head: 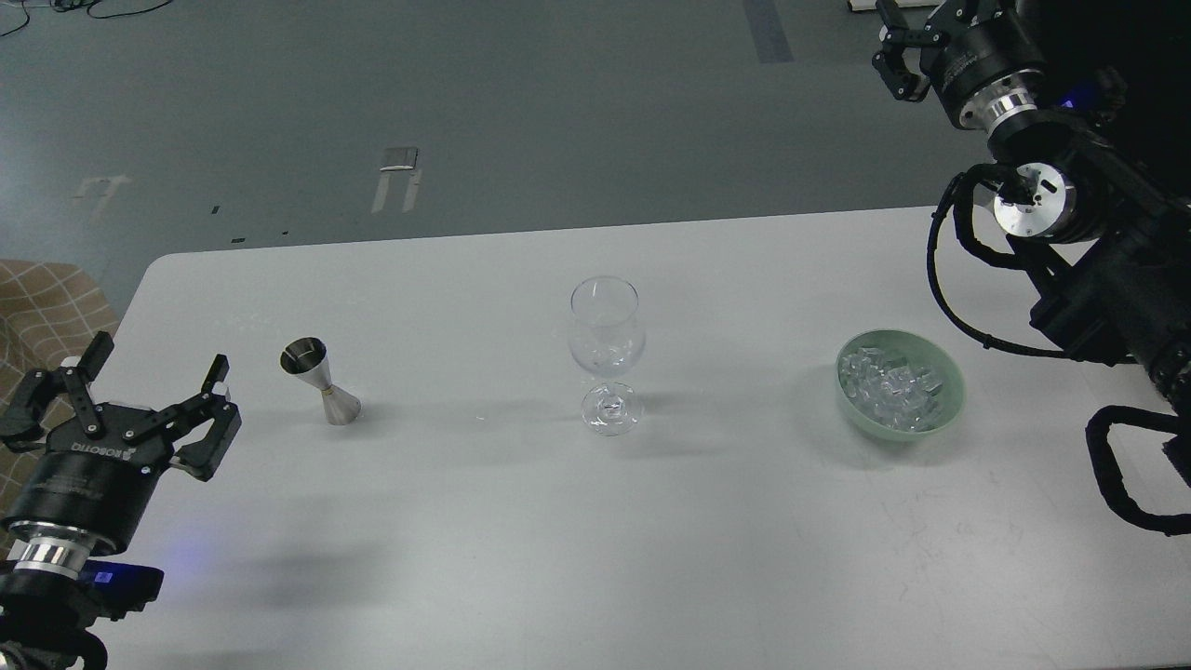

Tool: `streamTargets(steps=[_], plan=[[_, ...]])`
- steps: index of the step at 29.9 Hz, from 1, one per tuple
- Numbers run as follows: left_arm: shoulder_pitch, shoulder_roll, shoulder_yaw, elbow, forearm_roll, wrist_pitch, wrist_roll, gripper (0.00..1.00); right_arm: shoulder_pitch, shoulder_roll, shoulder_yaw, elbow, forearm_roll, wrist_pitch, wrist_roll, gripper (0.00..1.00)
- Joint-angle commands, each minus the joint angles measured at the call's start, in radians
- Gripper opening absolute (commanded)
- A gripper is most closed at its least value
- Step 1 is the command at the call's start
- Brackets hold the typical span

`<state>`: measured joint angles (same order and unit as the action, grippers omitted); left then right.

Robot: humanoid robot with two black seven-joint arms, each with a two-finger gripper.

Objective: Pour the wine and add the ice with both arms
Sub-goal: 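Lower the left gripper down beside the metal jigger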

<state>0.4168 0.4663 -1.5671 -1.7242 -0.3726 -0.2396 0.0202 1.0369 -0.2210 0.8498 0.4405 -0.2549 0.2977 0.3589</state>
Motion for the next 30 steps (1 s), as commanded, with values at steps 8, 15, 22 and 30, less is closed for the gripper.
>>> streamTargets(steps=[8, 15, 22, 30], plan=[[-0.032, -0.127, 0.022, 0.08, 0.127, 0.055, 0.017, 0.98, 0.0, 0.003, 0.0, -0.002, -0.003, -0.002, -0.002, 1.0], [-0.084, -0.189, 0.075, 0.164, 0.19, 0.08, 0.015, 0.98, 0.0, 0.002, 0.0, -0.002, -0.003, -0.003, -0.002, 1.0], [-0.144, -0.261, 0.091, 0.224, 0.227, 0.082, 0.02, 0.98, 0.002, 0.002, -0.001, 0.001, -0.003, -0.009, -0.002, 1.0], [-0.213, -0.331, 0.091, 0.322, 0.267, 0.082, 0.018, 0.98, 0.0, 0.002, -0.017, 0.001, -0.003, -0.017, -0.002, 1.0]])
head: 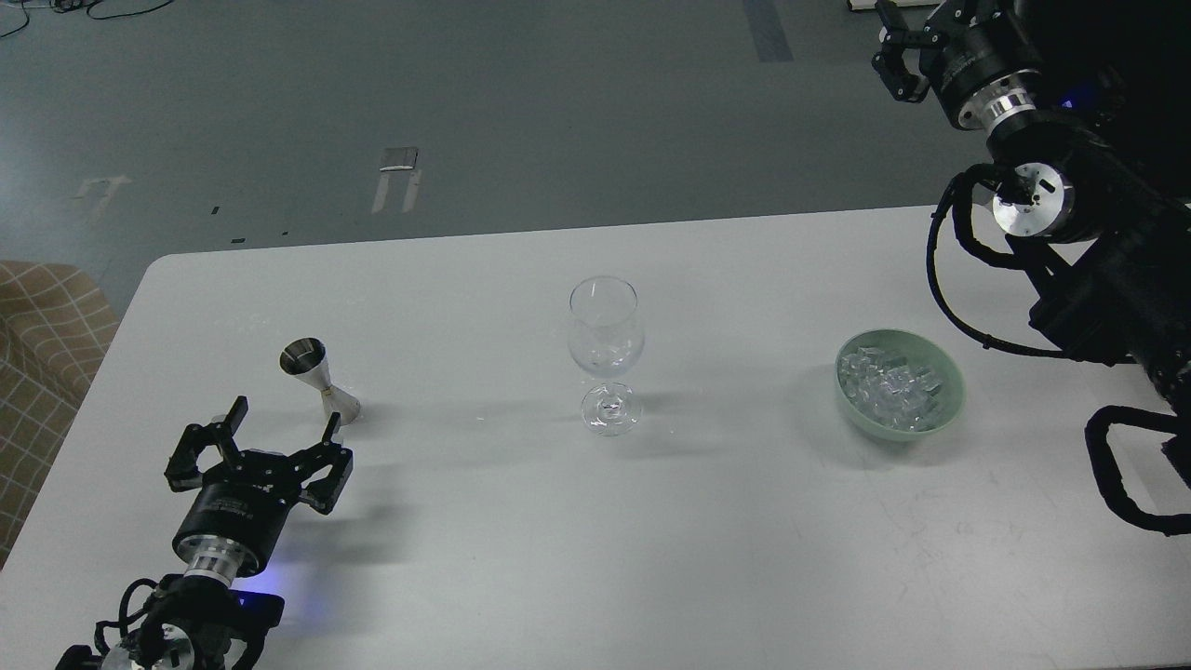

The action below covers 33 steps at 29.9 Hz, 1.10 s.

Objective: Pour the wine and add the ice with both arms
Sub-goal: 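Lower the left gripper down beside the metal jigger, then close the left gripper on the metal jigger and lift it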

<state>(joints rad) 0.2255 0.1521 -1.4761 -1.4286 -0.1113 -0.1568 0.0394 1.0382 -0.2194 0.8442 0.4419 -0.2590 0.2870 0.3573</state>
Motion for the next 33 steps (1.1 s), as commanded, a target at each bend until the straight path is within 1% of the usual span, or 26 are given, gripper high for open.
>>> streamTargets(steps=[1, 6, 15, 17, 19, 20, 21, 22, 25, 31, 33], plan=[[-0.037, -0.023, 0.0, 0.04, 0.006, 0.0, -0.001, 0.98, -0.001, 0.0, -0.019, 0.001, 0.001, -0.011, 0.0, 1.0], [-0.107, -0.045, 0.0, 0.125, 0.007, 0.0, -0.003, 0.98, 0.0, 0.0, -0.022, 0.009, 0.001, -0.015, 0.0, 1.0], [-0.184, -0.065, 0.0, 0.209, 0.033, 0.0, -0.003, 0.98, -0.001, -0.001, -0.022, 0.012, 0.001, -0.023, 0.0, 1.0], [-0.212, -0.075, 0.0, 0.235, 0.048, 0.008, -0.003, 0.98, -0.001, -0.001, -0.022, 0.012, 0.001, -0.025, 0.0, 1.0], [-0.245, -0.08, 0.0, 0.263, 0.052, 0.034, -0.003, 0.96, -0.001, -0.001, -0.022, 0.012, 0.001, -0.023, 0.0, 1.0], [-0.245, -0.08, 0.0, 0.263, 0.052, 0.034, -0.003, 0.96, -0.001, -0.001, -0.022, 0.012, 0.001, -0.023, 0.0, 1.0], [-0.256, -0.08, 0.0, 0.267, 0.052, 0.048, -0.001, 0.94, -0.001, -0.001, -0.022, 0.012, 0.001, -0.023, 0.0, 1.0], [-0.261, -0.08, 0.0, 0.269, 0.052, 0.055, -0.001, 0.86, -0.001, -0.003, -0.022, 0.014, 0.001, -0.023, 0.0, 1.0], [-0.268, -0.08, 0.0, 0.269, 0.053, 0.049, -0.001, 0.74, -0.001, -0.008, -0.022, 0.014, 0.001, -0.026, 0.0, 1.0], [-0.275, -0.075, 0.0, 0.284, 0.052, 0.048, 0.005, 0.67, -0.001, -0.009, -0.022, 0.014, 0.001, -0.026, 0.0, 1.0], [-0.282, -0.072, 0.0, 0.312, 0.053, 0.046, 0.007, 0.62, -0.001, -0.009, -0.022, 0.014, 0.001, -0.026, 0.0, 1.0]])
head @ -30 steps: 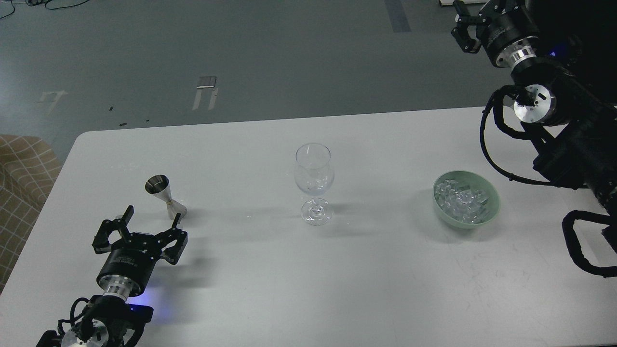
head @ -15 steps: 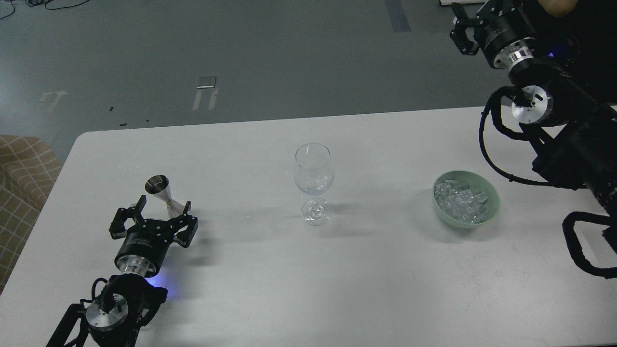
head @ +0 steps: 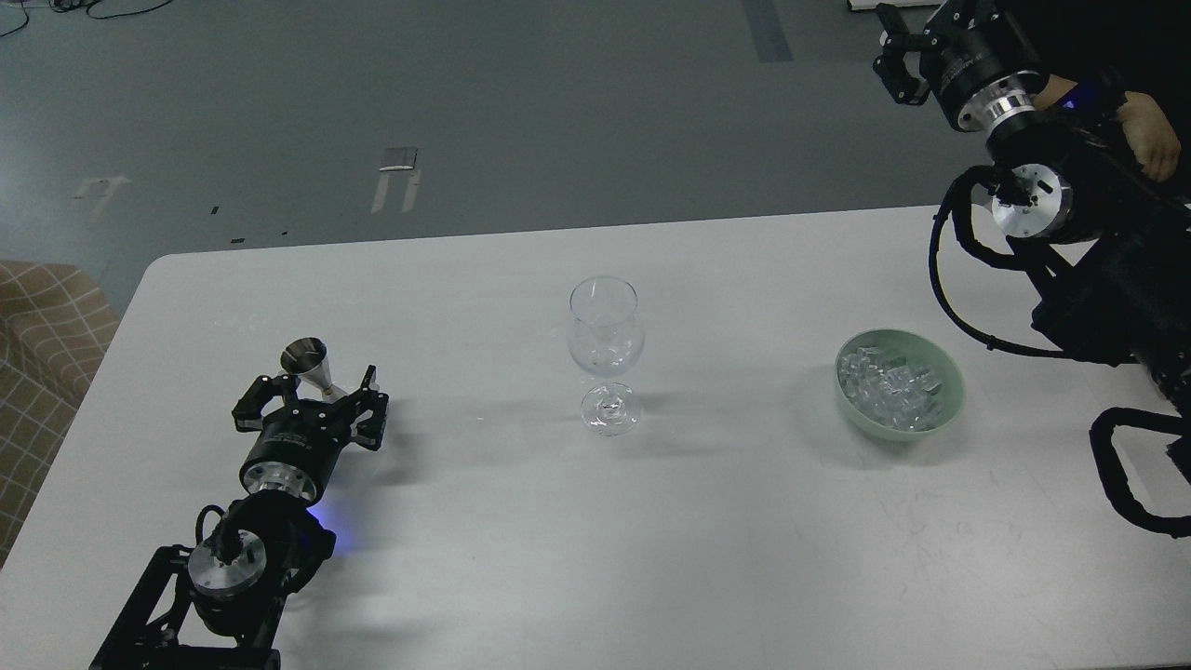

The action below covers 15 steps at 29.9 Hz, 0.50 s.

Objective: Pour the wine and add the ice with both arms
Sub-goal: 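Close the left gripper on the metal jigger and lift it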

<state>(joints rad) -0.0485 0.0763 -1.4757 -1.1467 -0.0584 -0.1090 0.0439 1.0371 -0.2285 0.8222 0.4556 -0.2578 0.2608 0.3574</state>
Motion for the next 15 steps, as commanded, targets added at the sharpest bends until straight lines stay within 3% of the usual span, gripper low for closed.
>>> streamTargets(steps=[1, 6, 12, 15], plan=[[-0.013, 0.007, 0.0, 0.041, 0.0, -0.003, 0.004, 0.58, 0.0, 0.0, 0.0, 0.0, 0.0, 0.0, 0.0, 1.0], [-0.016, 0.007, -0.002, 0.059, 0.0, -0.006, 0.011, 0.56, 0.0, 0.001, 0.0, 0.0, 0.0, 0.0, 0.0, 1.0], [-0.016, 0.0, -0.002, 0.062, -0.003, -0.063, 0.011, 0.32, 0.0, 0.0, 0.0, 0.0, 0.0, 0.0, 0.0, 1.0], [-0.016, -0.001, -0.002, 0.067, -0.001, -0.08, 0.011, 0.28, 0.0, 0.0, 0.0, 0.0, 0.0, 0.0, -0.001, 1.0]])
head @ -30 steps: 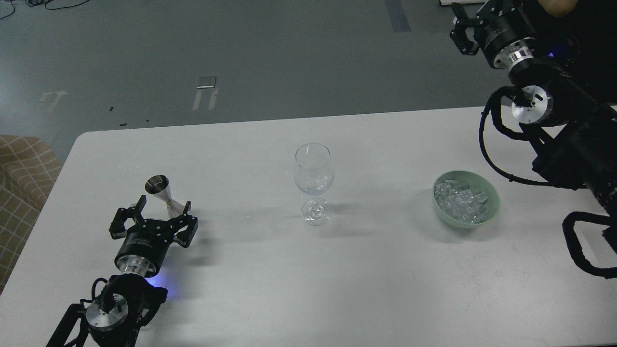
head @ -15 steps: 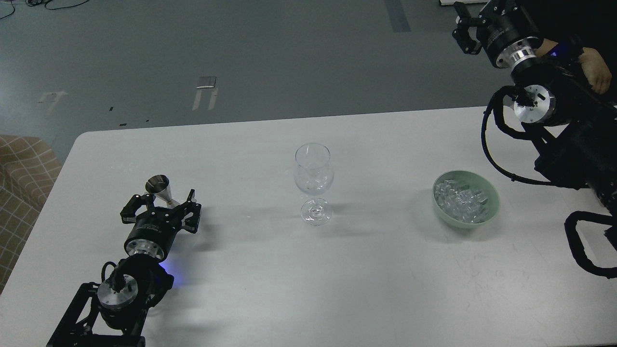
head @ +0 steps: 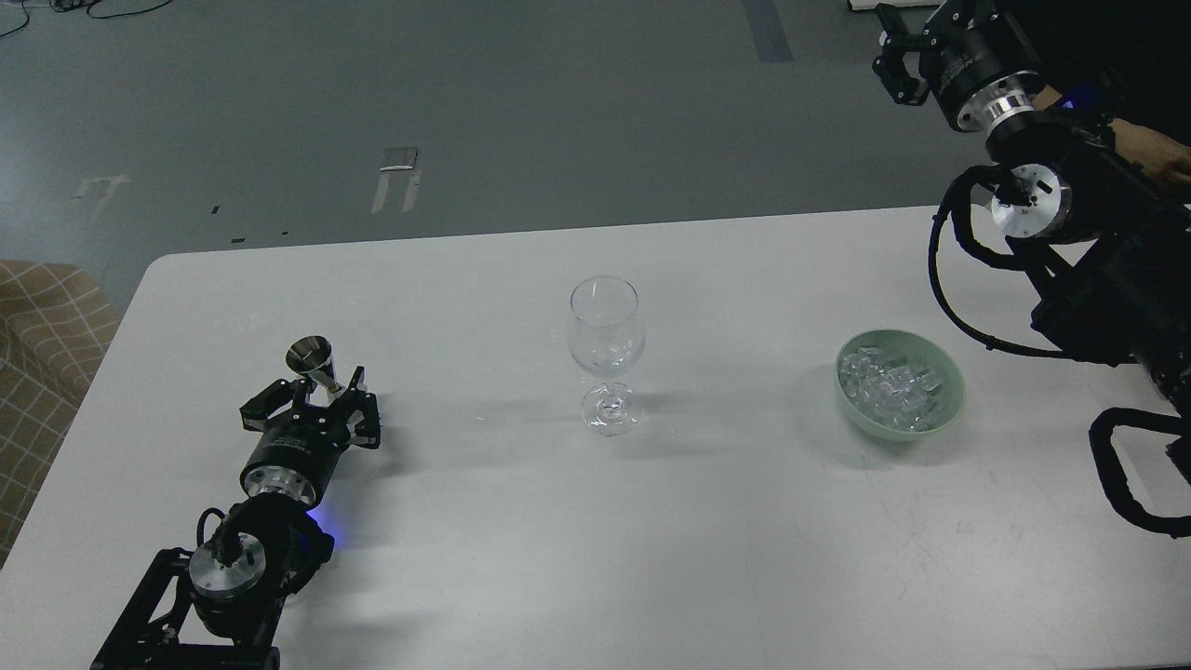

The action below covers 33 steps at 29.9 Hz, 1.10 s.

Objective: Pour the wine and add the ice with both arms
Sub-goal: 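Close the left gripper on the metal jigger and lift it, then carry the jigger with the left gripper up to the wine glass rim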

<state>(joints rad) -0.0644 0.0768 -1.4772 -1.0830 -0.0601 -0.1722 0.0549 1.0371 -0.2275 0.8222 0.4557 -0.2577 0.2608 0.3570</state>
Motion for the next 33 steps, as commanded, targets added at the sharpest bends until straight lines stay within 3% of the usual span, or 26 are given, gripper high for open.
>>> streamTargets(steps=[1, 22, 29, 33], plan=[[0.0, -0.002, 0.0, 0.005, 0.0, -0.02, 0.0, 0.27, 0.0, -0.001, 0.0, 0.0, 0.0, 0.0, -0.001, 1.0], [-0.008, 0.0, -0.002, -0.017, -0.007, -0.072, 0.011, 0.05, 0.0, -0.009, 0.0, 0.0, 0.0, -0.001, -0.007, 1.0], [-0.023, 0.064, 0.0, -0.104, -0.004, -0.063, 0.092, 0.01, 0.0, -0.01, 0.0, 0.0, 0.0, -0.002, -0.007, 1.0], [-0.02, 0.081, 0.002, -0.162, 0.0, -0.047, 0.108, 0.0, 0.001, -0.007, 0.0, 0.0, 0.0, -0.006, -0.009, 1.0]])
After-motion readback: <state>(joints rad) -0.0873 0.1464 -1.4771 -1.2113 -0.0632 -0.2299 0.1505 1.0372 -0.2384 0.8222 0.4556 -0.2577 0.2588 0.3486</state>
